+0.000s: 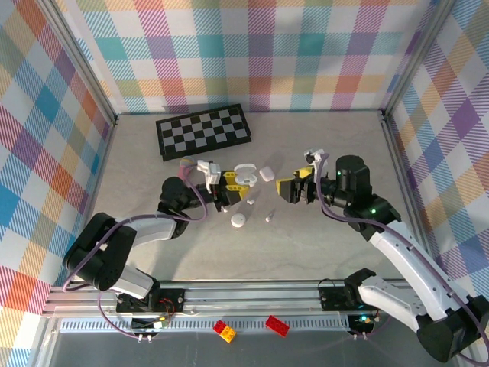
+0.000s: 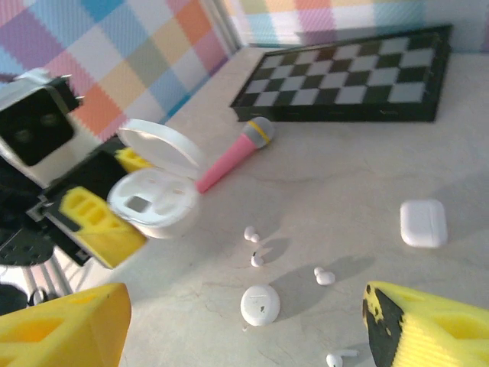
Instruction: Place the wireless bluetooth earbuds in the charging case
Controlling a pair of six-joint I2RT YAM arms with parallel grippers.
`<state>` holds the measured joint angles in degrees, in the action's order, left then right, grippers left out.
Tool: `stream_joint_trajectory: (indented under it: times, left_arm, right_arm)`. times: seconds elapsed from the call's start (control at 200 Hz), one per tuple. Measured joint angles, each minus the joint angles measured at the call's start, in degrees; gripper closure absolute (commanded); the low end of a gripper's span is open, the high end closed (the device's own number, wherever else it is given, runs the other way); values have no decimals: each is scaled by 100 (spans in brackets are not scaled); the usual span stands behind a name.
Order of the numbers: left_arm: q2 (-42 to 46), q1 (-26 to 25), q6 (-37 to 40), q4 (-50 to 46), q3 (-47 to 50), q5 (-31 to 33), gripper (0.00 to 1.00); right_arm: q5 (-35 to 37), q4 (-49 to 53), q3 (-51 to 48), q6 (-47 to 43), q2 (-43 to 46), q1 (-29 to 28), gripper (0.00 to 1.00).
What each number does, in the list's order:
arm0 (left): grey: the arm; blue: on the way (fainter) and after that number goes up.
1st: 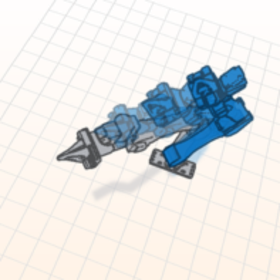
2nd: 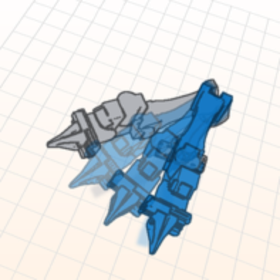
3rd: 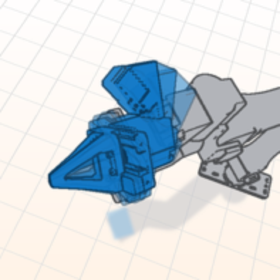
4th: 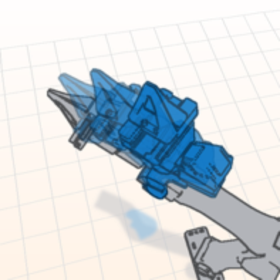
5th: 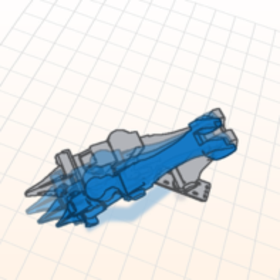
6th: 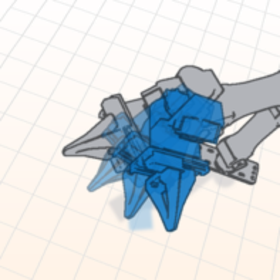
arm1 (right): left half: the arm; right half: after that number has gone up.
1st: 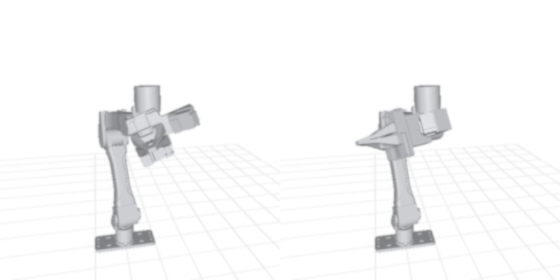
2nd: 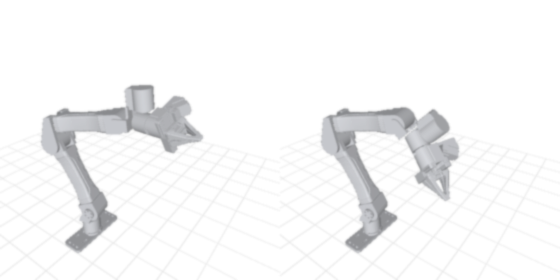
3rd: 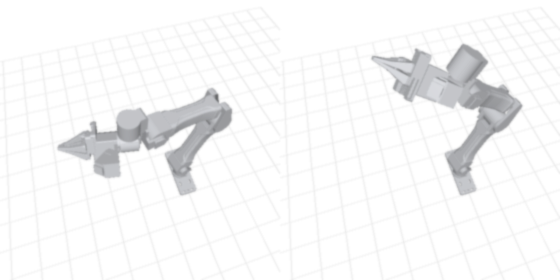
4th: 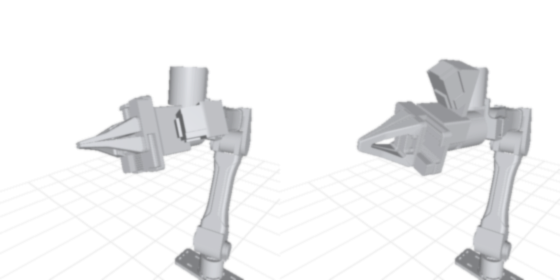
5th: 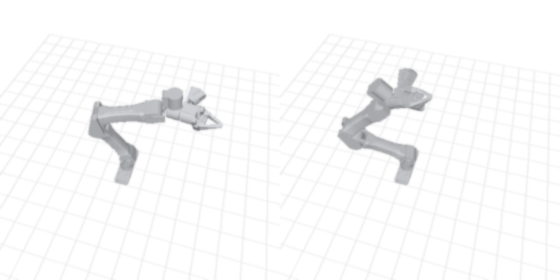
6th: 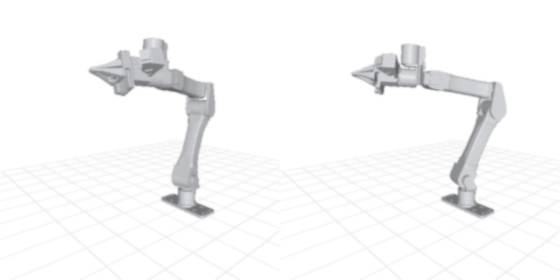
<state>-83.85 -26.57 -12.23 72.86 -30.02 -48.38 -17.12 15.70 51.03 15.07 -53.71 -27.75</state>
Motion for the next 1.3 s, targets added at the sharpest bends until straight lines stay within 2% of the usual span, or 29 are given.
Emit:
stream_joint_trajectory:
  times: [0.13, 0.385, 0.65, 0.745, 1.0, 1.3]
  left_arm:
    - [72, 262, 2, 2, 0, 2, 69]
    - [94, 728, 2, 50, -2, 4, 69]
    - [111, 916, 9, 83, -61, 76, 69]
    - [111, 927, 11, 83, -105, 94, 69]
    - [111, 951, 24, 83, -142, 98, 69]
    - [111, 953, 26, 83, -142, 94, 69]
  right_arm:
    - [212, -52, -109, 728, -560, 0, 23]
    - [195, -439, -507, 2103, -2181, -136, 35]
    - [107, -1320, -507, 3300, -3432, -444, 57]
    - [83, -1650, -505, 3711, -3853, -505, 62]
    - [-68, -2199, -328, 4387, -4664, -597, 61]
    - [-175, -2312, 243, 4472, -5167, -605, 61]
